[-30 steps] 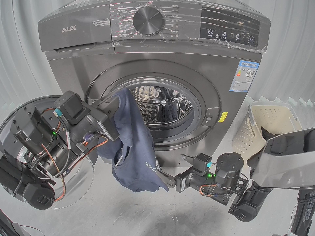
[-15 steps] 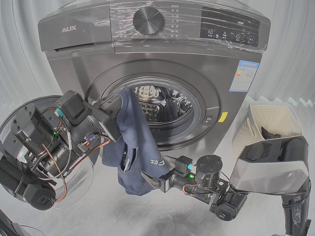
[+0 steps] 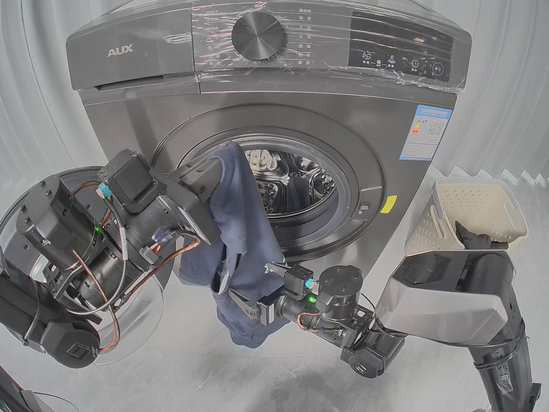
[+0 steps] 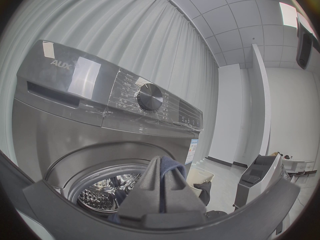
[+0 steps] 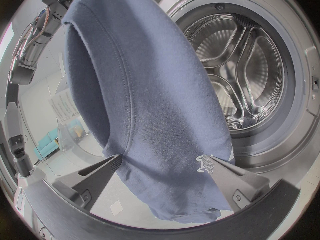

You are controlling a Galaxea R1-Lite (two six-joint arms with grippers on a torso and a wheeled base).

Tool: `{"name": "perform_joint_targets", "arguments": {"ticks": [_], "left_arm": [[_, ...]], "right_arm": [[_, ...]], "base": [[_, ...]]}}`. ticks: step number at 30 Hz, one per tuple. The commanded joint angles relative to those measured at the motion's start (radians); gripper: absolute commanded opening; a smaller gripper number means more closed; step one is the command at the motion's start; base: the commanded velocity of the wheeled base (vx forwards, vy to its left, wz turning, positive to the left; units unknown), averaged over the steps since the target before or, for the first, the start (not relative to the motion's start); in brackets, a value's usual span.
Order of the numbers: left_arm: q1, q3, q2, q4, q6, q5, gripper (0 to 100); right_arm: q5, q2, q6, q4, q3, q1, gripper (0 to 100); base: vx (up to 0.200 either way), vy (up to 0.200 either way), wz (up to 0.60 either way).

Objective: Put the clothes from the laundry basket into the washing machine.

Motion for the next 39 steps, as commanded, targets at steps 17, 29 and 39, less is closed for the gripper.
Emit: {"name": "perform_joint_targets", "arguments": {"ticks": [17, 29, 39], "left_arm": [[-0.051, 0.016, -0.028, -0.016, -0.003, -0.002, 0], [-0.042, 0.036, -0.063, -0.015, -0.049, 0.004, 0], [0.035, 0.123, -0.037, -0.015, -0.049, -0.001, 0]], "right_arm": [[-0.016, 0.113, -0.002, 0.052, -0.242, -0.033, 100], [-0.031, 0.127, -0.01, 0.041, -0.277, -0.037, 0], [-0.033, 0.015, 0.001, 0.011, -0.159, -0.048, 0]], "base": [[0.0, 0.0, 0.0], [0.0, 0.0, 0.0], [0.0, 0.0, 0.0]]}}
